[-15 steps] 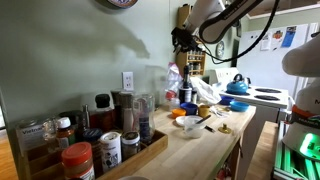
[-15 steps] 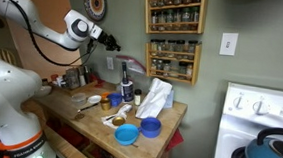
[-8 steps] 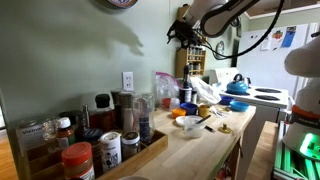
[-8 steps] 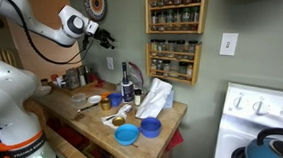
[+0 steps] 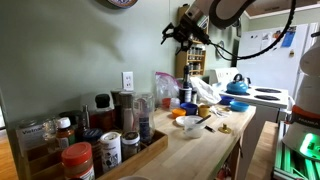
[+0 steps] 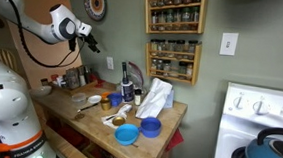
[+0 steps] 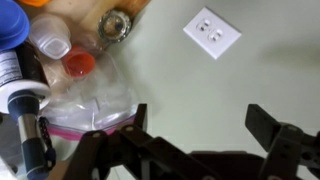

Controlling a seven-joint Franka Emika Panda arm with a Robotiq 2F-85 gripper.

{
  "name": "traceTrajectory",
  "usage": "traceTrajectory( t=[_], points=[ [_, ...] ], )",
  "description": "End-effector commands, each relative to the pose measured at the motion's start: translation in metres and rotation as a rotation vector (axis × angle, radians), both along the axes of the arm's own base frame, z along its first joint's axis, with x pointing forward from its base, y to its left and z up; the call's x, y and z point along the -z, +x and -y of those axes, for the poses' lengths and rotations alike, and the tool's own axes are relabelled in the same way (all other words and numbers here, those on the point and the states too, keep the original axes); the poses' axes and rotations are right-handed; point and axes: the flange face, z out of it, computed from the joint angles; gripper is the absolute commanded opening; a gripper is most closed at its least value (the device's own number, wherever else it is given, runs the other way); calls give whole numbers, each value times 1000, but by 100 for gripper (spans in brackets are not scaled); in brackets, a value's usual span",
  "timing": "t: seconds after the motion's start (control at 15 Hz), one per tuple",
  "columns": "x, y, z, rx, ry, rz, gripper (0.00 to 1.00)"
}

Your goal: Move the ziploc bag to the right

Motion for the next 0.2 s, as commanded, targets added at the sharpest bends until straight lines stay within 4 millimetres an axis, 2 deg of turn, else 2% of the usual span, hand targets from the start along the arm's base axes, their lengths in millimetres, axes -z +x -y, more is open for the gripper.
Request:
traceTrajectory(
  t=[0.0,0.13],
  points=[
    [5,-7,-7,-52,-6,-16,100],
    [6,-11,-11,-73,-4,-21,100]
  ],
)
